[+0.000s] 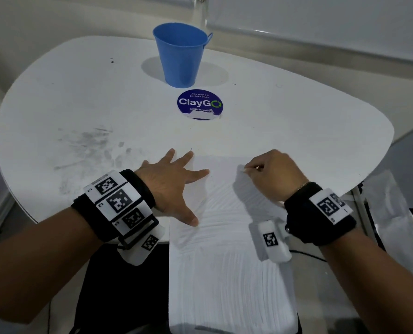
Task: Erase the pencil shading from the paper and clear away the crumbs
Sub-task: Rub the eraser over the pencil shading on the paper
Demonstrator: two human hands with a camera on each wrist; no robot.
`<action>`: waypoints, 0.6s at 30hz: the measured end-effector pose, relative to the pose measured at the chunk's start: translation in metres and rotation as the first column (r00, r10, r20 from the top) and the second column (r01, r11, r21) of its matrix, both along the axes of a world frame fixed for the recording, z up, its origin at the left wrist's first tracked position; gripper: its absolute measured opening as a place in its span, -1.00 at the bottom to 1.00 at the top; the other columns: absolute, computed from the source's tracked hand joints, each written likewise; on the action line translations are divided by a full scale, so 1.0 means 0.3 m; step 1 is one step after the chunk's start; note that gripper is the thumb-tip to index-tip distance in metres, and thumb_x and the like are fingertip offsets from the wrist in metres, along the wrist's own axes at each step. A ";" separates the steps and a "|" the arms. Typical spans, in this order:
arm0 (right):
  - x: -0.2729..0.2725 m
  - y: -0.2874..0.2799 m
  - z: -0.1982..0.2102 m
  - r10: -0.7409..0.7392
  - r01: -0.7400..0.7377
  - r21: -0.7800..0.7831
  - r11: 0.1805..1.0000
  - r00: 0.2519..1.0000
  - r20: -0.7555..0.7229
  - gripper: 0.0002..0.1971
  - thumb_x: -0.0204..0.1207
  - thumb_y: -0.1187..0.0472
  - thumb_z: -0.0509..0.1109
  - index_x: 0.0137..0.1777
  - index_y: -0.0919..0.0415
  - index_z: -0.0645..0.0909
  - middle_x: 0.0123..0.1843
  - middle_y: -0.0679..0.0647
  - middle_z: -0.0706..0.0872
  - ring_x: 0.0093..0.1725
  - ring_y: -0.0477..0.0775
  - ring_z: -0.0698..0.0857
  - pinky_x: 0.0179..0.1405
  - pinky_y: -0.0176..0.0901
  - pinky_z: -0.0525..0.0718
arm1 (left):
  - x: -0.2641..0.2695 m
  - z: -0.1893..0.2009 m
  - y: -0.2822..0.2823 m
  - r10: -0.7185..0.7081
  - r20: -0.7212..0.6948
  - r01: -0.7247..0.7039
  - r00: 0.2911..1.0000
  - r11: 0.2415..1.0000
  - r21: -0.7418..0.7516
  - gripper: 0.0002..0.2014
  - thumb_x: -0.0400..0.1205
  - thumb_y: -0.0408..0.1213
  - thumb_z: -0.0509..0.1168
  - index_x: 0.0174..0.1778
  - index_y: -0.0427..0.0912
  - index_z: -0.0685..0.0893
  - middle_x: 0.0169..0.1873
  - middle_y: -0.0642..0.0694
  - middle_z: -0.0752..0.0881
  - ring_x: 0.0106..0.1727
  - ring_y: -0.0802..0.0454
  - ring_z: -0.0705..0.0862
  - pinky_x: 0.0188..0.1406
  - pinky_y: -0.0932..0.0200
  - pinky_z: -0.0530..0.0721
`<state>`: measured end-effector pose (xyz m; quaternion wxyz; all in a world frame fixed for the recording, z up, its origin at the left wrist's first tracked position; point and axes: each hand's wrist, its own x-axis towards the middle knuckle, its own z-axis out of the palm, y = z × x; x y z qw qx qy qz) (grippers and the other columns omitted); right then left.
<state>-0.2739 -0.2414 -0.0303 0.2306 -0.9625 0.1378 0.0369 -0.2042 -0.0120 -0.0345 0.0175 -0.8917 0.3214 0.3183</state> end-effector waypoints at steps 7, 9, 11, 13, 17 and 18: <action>0.012 0.002 0.004 -0.022 0.022 0.008 1.000 1.000 -0.008 -0.82 0.59 0.17 0.38 0.01 0.07 0.84 0.01 -0.04 0.85 0.03 0.06 0.76 0.08 -0.15 0.67 | -0.002 0.002 -0.001 -0.003 0.010 0.002 1.000 1.000 0.008 0.16 0.32 0.47 0.48 0.67 0.55 -0.21 0.72 0.20 -0.40 0.74 -0.04 -0.43 0.67 -0.48 -0.09; -0.003 0.008 0.003 -0.029 0.029 -0.010 1.000 1.000 0.001 -0.81 0.60 0.18 0.36 -0.02 0.10 0.83 -0.03 -0.01 0.85 0.00 0.10 0.77 0.06 -0.08 0.72 | -0.001 0.000 -0.001 -0.005 0.009 0.005 1.000 1.000 0.008 0.16 0.32 0.47 0.47 0.66 0.55 -0.21 0.72 0.20 -0.41 0.74 -0.04 -0.43 0.67 -0.48 -0.09; -0.039 0.077 -0.005 0.111 -0.111 0.020 0.994 0.993 -0.037 -0.80 0.59 0.18 0.35 -0.05 0.12 0.84 -0.10 -0.03 0.85 -0.06 0.06 0.77 0.01 -0.07 0.72 | 0.001 -0.001 -0.001 -0.001 0.001 0.001 1.000 1.000 0.005 0.16 0.33 0.47 0.47 0.66 0.55 -0.22 0.71 0.20 -0.42 0.74 -0.04 -0.44 0.68 -0.48 -0.10; -0.051 0.101 -0.003 0.168 -0.164 0.055 0.985 0.983 -0.069 -0.81 0.59 0.17 0.36 -0.03 0.07 0.84 -0.09 -0.07 0.85 -0.05 0.01 0.76 0.03 -0.10 0.70 | 0.003 -0.002 -0.003 -0.002 0.001 0.002 1.000 1.000 0.003 0.16 0.32 0.47 0.47 0.66 0.55 -0.22 0.72 0.20 -0.42 0.74 -0.04 -0.44 0.67 -0.49 -0.10; -0.001 -0.004 0.000 -0.029 0.029 0.010 1.000 1.000 0.008 -0.83 0.60 0.15 0.39 -0.03 0.06 0.84 -0.01 -0.06 0.85 0.02 0.06 0.77 0.09 -0.06 0.71 | 0.003 -0.004 0.000 -0.002 0.002 0.002 1.000 1.000 0.007 0.16 0.32 0.47 0.47 0.66 0.55 -0.21 0.72 0.20 -0.41 0.74 -0.04 -0.44 0.66 -0.48 -0.10; -0.007 -0.012 -0.002 -0.045 0.045 -0.001 0.999 0.999 0.019 -0.82 0.61 0.15 0.38 -0.02 0.08 0.84 -0.01 -0.04 0.85 0.02 0.07 0.77 0.08 -0.06 0.72 | 0.003 -0.005 0.001 -0.002 0.001 0.002 1.000 1.000 0.008 0.16 0.32 0.47 0.47 0.66 0.55 -0.21 0.72 0.21 -0.41 0.74 -0.04 -0.44 0.66 -0.48 -0.10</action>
